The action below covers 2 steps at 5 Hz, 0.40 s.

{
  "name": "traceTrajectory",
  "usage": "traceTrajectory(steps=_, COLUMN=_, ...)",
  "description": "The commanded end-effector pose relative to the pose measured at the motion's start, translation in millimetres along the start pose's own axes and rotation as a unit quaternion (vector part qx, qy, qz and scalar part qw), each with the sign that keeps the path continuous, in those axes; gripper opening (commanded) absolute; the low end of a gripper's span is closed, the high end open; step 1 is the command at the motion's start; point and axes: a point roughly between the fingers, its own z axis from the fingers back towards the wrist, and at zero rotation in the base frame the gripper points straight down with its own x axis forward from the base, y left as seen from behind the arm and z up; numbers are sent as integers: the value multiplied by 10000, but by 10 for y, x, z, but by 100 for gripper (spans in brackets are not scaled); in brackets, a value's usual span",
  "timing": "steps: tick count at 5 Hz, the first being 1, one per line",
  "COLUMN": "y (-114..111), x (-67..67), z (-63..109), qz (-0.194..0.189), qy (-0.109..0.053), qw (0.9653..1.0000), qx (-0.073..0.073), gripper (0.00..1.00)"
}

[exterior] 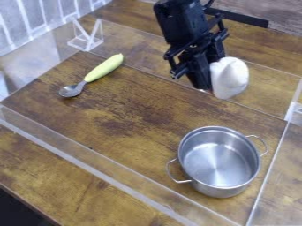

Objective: Remove the mushroom from the silver pot and put it on the table

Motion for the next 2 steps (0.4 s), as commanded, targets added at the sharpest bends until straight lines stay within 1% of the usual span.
traceTrajectory(steps=1, y=-77, x=-2, z=224, qz=8, qy=-112, qw=9991, qx=-409, gripper=0)
traceTrajectory(steps=2, y=-81, x=-19, z=166, qz=53, qy=-159, qw=9989, qx=-444, gripper=0)
